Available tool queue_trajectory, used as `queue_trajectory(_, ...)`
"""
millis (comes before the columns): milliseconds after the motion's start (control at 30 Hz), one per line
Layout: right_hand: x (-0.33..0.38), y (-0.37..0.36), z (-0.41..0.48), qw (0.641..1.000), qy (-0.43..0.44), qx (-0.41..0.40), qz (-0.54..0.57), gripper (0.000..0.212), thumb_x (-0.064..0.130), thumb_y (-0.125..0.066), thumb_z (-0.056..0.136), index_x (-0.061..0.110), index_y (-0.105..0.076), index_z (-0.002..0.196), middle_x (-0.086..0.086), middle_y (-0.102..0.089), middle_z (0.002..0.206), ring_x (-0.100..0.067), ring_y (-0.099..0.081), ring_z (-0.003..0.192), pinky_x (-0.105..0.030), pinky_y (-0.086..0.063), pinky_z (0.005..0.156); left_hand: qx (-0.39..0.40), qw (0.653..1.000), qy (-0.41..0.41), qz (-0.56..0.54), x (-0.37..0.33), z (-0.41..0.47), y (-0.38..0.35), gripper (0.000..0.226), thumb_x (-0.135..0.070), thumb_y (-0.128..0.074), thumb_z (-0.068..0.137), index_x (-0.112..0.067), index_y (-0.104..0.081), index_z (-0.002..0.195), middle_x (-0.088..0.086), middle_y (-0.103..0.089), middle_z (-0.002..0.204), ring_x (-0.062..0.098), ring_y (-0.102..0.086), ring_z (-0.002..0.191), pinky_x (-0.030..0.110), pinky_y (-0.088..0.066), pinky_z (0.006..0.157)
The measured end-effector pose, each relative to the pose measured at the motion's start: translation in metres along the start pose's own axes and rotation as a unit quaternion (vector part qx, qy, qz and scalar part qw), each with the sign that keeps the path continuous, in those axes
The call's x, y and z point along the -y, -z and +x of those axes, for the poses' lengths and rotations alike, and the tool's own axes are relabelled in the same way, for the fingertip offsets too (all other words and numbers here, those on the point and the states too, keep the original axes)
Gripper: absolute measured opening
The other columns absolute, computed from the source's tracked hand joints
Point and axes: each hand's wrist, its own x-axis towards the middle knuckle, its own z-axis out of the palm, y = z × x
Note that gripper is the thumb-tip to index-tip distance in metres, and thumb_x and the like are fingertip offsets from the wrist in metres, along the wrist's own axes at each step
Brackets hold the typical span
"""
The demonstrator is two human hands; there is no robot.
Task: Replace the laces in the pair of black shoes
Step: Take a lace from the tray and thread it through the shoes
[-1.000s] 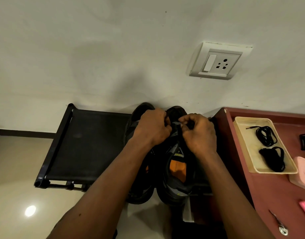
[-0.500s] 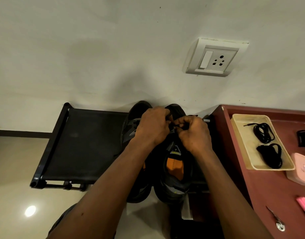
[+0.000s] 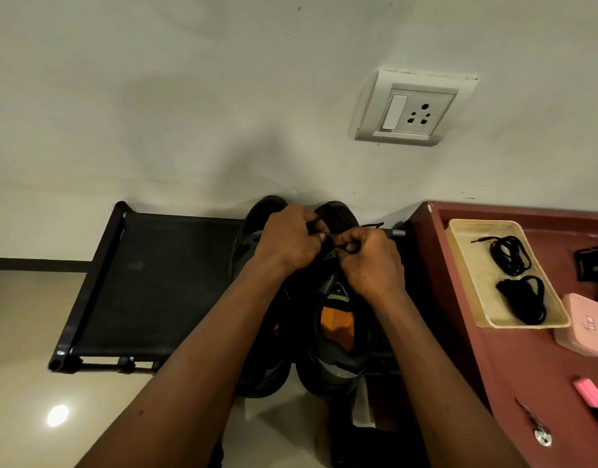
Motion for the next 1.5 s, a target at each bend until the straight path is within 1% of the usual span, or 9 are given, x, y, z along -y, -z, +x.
queue_trajectory(133, 0.003, -0.006, -0.001, 1.0, 0.005, -0.001, -0.004, 0.016, 0.016, -0.07, 0.093, 0.031, -0.076, 0.094, 0.004, -0.072, 0.102, -0.021, -0.069, 0.094, -0.033, -0.054, 0.073, -0.034, 0.999, 0.0, 0.0, -0.001, -0.002, -0.005, 0.023, -0.019, -0.078, 0.089, -0.017, -0.073, 0.111, -0.001, -0.075, 0.105, 0.016, -0.07, 0.1, 0.03, -0.055, 0.094)
queue_trajectory(300, 0.001, -0.006, -0.002, 0.999, 0.021, 0.018, 0.033, 0.015, 0.009, -0.065, 0.092, 0.022, -0.072, 0.089, -0.004, -0.069, 0.098, -0.023, -0.068, 0.089, -0.04, -0.058, 0.076, 0.004, 0.999, 0.025, -0.03, -0.004, -0.006, -0.001, 0.044, -0.037, -0.077, 0.087, -0.018, -0.06, 0.123, -0.004, -0.069, 0.106, 0.015, -0.066, 0.1, 0.025, -0.049, 0.082)
queue_trajectory(467, 0.0, -0.001, -0.004, 0.998, 0.014, 0.019, 0.053, 0.027, -0.002, -0.059, 0.083, 0.022, -0.07, 0.08, 0.005, -0.07, 0.083, -0.012, -0.065, 0.076, -0.025, -0.051, 0.062, 0.095, 0.995, -0.025, 0.023, -0.006, -0.035, 0.006, 0.053, -0.038, -0.072, 0.082, -0.022, -0.051, 0.128, 0.0, -0.066, 0.106, 0.02, -0.066, 0.095, 0.038, -0.058, 0.083)
queue_trajectory(600, 0.004, 0.001, -0.004, 0.998, -0.003, 0.029, 0.06, 0.028, -0.004, -0.057, 0.081, 0.021, -0.071, 0.081, 0.005, -0.07, 0.082, -0.011, -0.066, 0.08, -0.027, -0.053, 0.069, 0.146, 0.989, -0.014, 0.0, -0.006, -0.042, 0.012, 0.053, -0.041, -0.077, 0.08, -0.025, -0.052, 0.124, -0.003, -0.068, 0.104, 0.015, -0.068, 0.09, 0.042, -0.06, 0.081)
queue_trajectory(767, 0.007, 0.002, -0.007, 0.997, -0.017, 0.023, 0.066, 0.028, -0.001, -0.059, 0.084, 0.022, -0.075, 0.084, 0.008, -0.072, 0.085, -0.007, -0.067, 0.08, -0.021, -0.051, 0.063, 0.129, 0.992, -0.008, 0.008, -0.01, -0.046, 0.007, 0.091, -0.038, -0.083, 0.078, -0.024, -0.032, 0.153, 0.001, -0.068, 0.109, 0.02, -0.068, 0.097, 0.04, -0.06, 0.088)
queue_trajectory(933, 0.018, 0.005, -0.012, 1.0, -0.022, 0.012, 0.005, 0.025, 0.006, -0.063, 0.083, 0.03, -0.072, 0.082, 0.009, -0.071, 0.085, -0.015, -0.068, 0.082, -0.032, -0.057, 0.074, 0.09, 0.996, -0.01, 0.009, -0.012, -0.047, 0.002, 0.105, -0.032, -0.082, 0.077, -0.023, -0.018, 0.159, -0.004, -0.063, 0.089, 0.012, -0.064, 0.077, 0.025, -0.054, 0.065)
queue_trajectory(1133, 0.027, 0.016, -0.017, 0.999, -0.029, 0.024, -0.023, 0.021, 0.009, -0.066, 0.079, 0.028, -0.073, 0.079, 0.01, -0.072, 0.082, -0.016, -0.069, 0.084, -0.033, -0.057, 0.077, 0.049, 0.998, 0.014, -0.03, -0.008, -0.046, 0.001, 0.113, -0.03, -0.083, 0.072, -0.029, -0.012, 0.16, 0.004, -0.067, 0.108, 0.023, -0.069, 0.094, 0.041, -0.062, 0.085)
queue_trajectory(1333, 0.025, 0.031, -0.022, 0.997, -0.012, 0.045, -0.067, 0.015, 0.015, -0.069, 0.086, 0.027, -0.071, 0.078, 0.009, -0.069, 0.078, -0.011, -0.066, 0.078, -0.029, -0.055, 0.072, 0.044, 0.998, 0.012, -0.036, -0.002, -0.041, -0.001, 0.107, -0.024, -0.088, 0.072, -0.031, -0.021, 0.155, 0.004, -0.068, 0.114, 0.024, -0.07, 0.095, 0.042, -0.063, 0.082)
queue_trajectory(1500, 0.027, 0.051, -0.034, 0.997, -0.02, 0.064, -0.029, 0.017, 0.014, -0.069, 0.09, 0.026, -0.074, 0.078, 0.01, -0.071, 0.078, -0.003, -0.065, 0.072, -0.023, -0.051, 0.063, 0.031, 0.999, -0.001, -0.007, 0.001, -0.039, -0.007, 0.109, -0.032, -0.091, 0.072, -0.029, -0.023, 0.156, 0.007, -0.067, 0.127, 0.028, -0.068, 0.112, 0.045, -0.058, 0.097)
